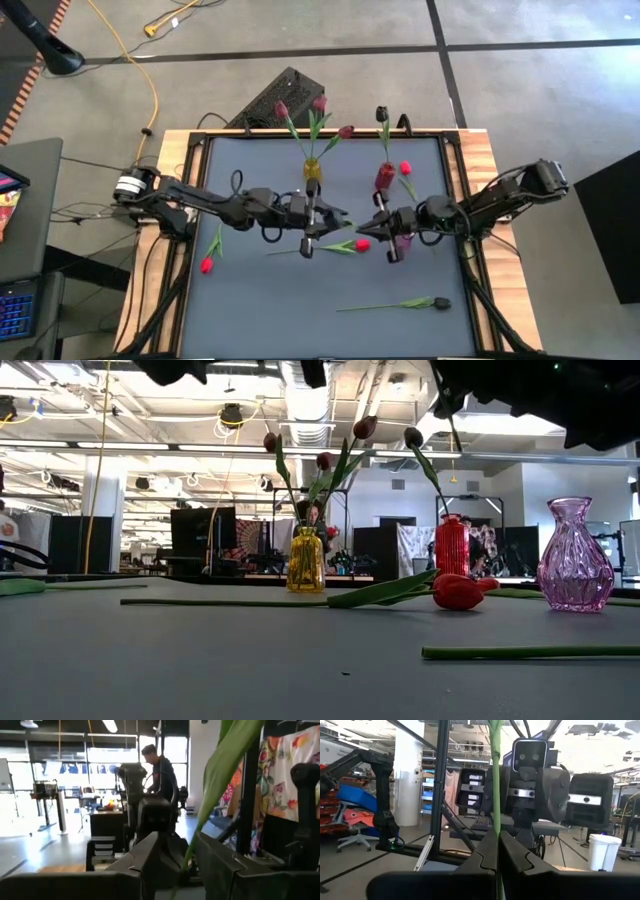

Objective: Sort flowers into vase by color
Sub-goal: Put the left black flower into the red vase

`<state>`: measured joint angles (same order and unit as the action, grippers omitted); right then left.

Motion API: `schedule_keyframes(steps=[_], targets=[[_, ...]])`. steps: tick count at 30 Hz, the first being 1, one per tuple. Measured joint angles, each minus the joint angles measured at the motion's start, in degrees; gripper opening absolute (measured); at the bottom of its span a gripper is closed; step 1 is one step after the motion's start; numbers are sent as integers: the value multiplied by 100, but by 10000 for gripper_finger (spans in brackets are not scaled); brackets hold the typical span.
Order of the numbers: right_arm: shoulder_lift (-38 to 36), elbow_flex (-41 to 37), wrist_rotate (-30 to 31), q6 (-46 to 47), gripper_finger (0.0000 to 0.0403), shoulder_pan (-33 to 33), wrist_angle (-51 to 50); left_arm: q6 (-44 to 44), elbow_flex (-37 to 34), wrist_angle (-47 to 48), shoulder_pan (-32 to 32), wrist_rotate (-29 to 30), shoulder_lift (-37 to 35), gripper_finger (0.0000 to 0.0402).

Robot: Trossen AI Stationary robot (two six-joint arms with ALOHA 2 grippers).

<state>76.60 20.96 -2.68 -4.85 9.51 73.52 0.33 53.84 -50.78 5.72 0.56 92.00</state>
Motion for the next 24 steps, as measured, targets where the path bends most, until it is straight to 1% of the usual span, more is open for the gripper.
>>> schedule_keyframes(steps=[6, 19, 24], targets=[[0, 55, 2, -17, 29, -148, 21, 203, 354, 708, 24, 4, 0, 114], [0, 85, 0, 46, 29, -435, -1, 397, 422, 718, 14, 322, -4, 114], [0, 186, 0, 75, 29, -485, -2, 661, 422, 644, -18, 336, -4, 114]])
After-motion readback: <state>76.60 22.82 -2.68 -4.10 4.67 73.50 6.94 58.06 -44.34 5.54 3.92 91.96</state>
